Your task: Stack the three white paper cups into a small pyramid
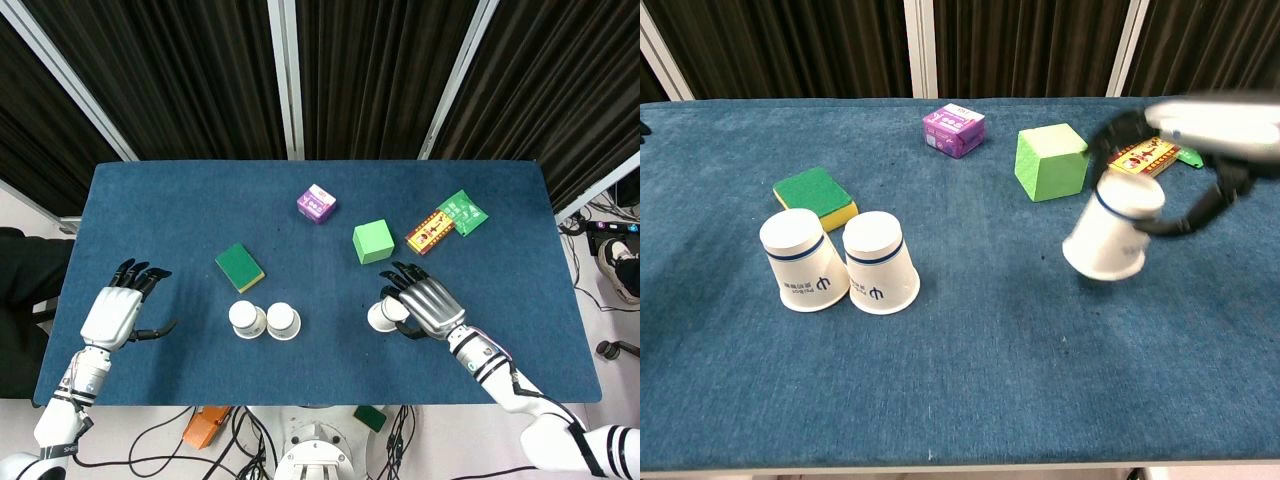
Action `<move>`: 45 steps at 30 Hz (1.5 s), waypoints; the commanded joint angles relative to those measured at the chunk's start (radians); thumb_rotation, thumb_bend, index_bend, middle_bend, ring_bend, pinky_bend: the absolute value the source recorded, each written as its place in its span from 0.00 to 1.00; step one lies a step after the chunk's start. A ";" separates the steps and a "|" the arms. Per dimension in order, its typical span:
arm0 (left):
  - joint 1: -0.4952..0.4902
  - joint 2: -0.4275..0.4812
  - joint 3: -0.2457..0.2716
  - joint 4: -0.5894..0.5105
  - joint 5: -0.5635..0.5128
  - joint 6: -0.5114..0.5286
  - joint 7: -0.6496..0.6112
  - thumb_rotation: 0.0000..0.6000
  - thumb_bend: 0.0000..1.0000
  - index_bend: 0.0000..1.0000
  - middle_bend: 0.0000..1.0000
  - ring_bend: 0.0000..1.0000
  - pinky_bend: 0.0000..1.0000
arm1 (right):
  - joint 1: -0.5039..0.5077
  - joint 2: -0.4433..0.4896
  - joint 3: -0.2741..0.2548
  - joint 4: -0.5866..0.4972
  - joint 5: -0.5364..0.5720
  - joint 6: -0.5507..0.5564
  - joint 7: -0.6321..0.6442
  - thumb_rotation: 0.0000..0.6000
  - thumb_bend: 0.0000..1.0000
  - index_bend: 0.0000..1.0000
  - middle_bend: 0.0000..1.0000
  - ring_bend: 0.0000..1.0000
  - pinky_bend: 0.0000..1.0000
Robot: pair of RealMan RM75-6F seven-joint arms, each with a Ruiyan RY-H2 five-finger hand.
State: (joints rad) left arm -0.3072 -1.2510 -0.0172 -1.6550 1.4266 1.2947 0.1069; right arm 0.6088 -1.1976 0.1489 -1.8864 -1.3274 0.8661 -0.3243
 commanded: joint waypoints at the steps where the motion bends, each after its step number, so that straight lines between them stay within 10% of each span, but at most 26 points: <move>1: 0.009 0.007 0.002 0.003 -0.009 0.002 0.001 0.69 0.23 0.19 0.20 0.11 0.00 | 0.081 0.035 0.068 -0.074 0.020 -0.038 -0.021 1.00 0.50 0.47 0.20 0.08 0.17; 9: 0.046 0.013 0.009 0.020 -0.029 0.022 -0.018 0.70 0.23 0.19 0.20 0.11 0.00 | 0.322 -0.073 0.162 -0.094 0.228 -0.143 -0.165 1.00 0.50 0.47 0.20 0.08 0.17; 23: 0.072 0.009 0.002 0.054 -0.044 0.022 -0.048 0.70 0.23 0.19 0.20 0.11 0.00 | 0.631 -0.288 0.144 0.020 0.546 -0.079 -0.372 1.00 0.50 0.47 0.20 0.08 0.17; 45: 0.082 0.000 -0.018 0.086 -0.064 0.003 -0.080 0.70 0.23 0.19 0.20 0.11 0.00 | 0.752 -0.343 0.087 0.103 0.650 -0.039 -0.358 1.00 0.50 0.38 0.20 0.08 0.17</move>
State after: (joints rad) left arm -0.2250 -1.2511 -0.0349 -1.5698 1.3633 1.2974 0.0269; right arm 1.3587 -1.5402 0.2372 -1.7845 -0.6784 0.8283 -0.6830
